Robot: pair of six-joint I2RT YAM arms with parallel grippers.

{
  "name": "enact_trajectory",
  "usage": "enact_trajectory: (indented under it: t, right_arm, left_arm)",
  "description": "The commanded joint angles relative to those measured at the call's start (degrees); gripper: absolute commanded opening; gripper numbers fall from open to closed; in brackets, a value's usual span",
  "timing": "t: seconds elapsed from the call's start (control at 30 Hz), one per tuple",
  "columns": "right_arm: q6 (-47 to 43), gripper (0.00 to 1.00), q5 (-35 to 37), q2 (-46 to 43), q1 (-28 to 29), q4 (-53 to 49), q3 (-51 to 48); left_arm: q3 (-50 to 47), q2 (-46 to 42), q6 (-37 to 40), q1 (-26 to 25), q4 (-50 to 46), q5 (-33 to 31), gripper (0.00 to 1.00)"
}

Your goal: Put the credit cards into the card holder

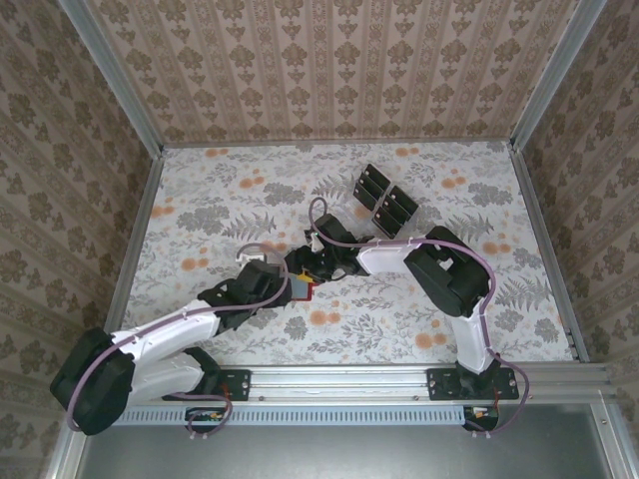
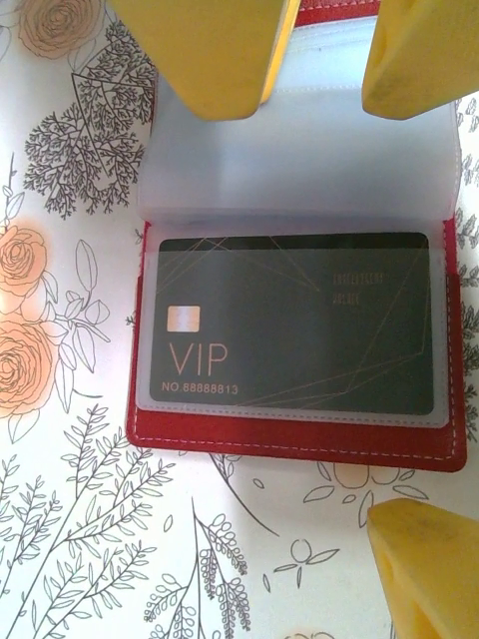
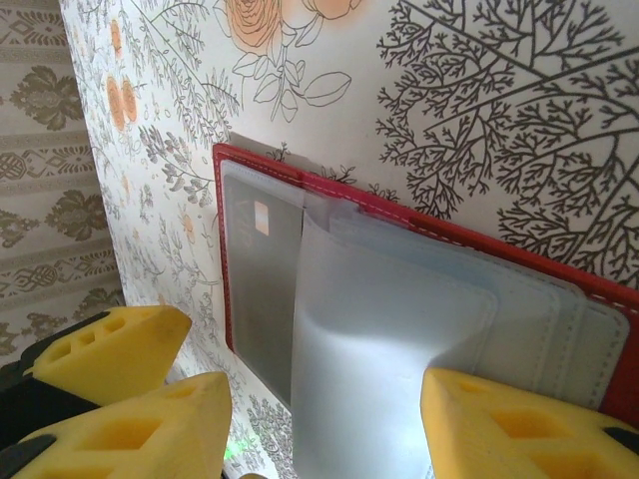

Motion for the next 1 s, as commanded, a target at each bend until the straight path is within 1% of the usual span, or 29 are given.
enact_trajectory:
  t: [0.0,0.1,0.23,0.5,0.67,0.97]
  right_arm:
    - [-0.69,0.54,-0.27,2.09,-0.06,-2.49,0.89]
    - [-0.70,0.54,-0.19,2.19,-0.02,-2.77,1.06]
    - [-0.72,0.54,-0.13,2.17,-0.10,-3.08,1.23]
    - [-1.22,0.54,-0.15,1.79,-0.14,-3.98,1.59]
    - [-1.65,0.54,0.04,0.21,-0.43,-4.45,1.20]
    - [-1.40,0.55,2.90,-5.43,-0.34,-5.13,-1.95]
  left_arm:
    - [1.29,-0.30,5.24,1.35,0.42,4.68,1.00]
    - [1.56,0.77,6.37,1.68,1.19,5.91,1.00]
    - [1.82,2.77,6.53,1.75,2.21,5.59,1.00]
    - [1.47,6.81,4.28,2.16,1.84,0.25,1.00]
    - [0.30,6.61,1.50,2.77,1.25,-1.49,1.00]
    - [-1.67,5.24,-0.46,3.76,2.22,-1.04,1.00]
